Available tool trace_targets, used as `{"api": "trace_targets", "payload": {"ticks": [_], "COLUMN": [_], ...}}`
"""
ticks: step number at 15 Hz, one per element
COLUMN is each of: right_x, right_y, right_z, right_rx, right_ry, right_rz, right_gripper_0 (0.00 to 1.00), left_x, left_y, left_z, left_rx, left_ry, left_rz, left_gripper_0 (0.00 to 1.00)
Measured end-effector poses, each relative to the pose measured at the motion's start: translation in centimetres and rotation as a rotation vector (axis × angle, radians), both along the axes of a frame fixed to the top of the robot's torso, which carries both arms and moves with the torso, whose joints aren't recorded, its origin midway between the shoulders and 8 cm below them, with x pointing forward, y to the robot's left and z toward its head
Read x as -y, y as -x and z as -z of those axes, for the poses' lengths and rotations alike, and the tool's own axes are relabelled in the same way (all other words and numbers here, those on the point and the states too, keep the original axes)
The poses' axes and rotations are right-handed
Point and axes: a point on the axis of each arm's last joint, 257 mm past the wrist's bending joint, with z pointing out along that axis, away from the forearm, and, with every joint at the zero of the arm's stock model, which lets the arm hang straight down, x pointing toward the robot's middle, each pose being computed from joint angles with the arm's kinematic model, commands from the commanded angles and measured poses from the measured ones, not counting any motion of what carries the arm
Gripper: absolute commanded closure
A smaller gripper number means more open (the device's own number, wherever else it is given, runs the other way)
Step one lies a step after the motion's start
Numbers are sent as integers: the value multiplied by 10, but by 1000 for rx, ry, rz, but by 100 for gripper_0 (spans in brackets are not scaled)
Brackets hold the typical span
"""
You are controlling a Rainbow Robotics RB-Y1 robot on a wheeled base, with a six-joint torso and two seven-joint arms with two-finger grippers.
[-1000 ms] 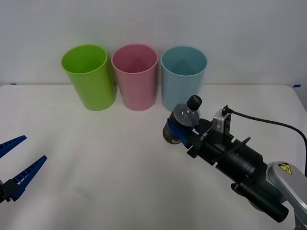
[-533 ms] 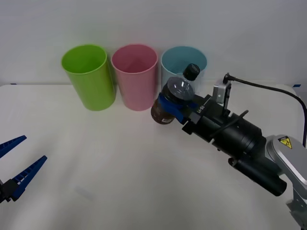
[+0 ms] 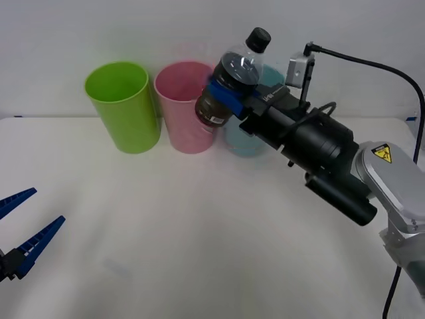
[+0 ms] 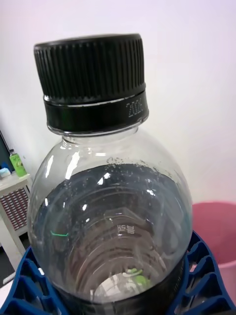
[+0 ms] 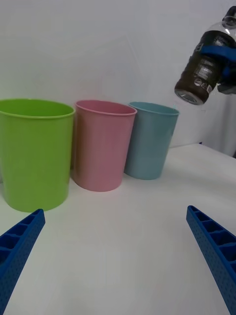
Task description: Grasp the object on the table and drop it into the matching bin: aluminum can to the light blue bin, PET bottle to the pink bin.
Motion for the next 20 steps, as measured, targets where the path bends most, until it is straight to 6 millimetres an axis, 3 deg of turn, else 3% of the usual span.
{"api": "trace_targets", "payload": {"ticks": [3, 7, 14, 20], "right_x": [-9, -16, -39, -56], "right_y": [-27, -66, -124, -160], "right_z": [-18, -27, -28, -25], "right_rx": [10, 17, -6, -42], "right_ry": [-5, 4, 0, 4], "right_rz": [13, 74, 216, 314], "right_gripper_0": [100, 100, 100, 100], "left_x": [0, 0, 0, 0], "left_y": [0, 0, 0, 0], "left_z": [0, 0, 0, 0], "left_rx": [0, 0, 0, 0], "left_ry": [0, 0, 0, 0], "left_rz": [0, 0, 0, 0], "left_gripper_0": [0, 0, 0, 0]}}
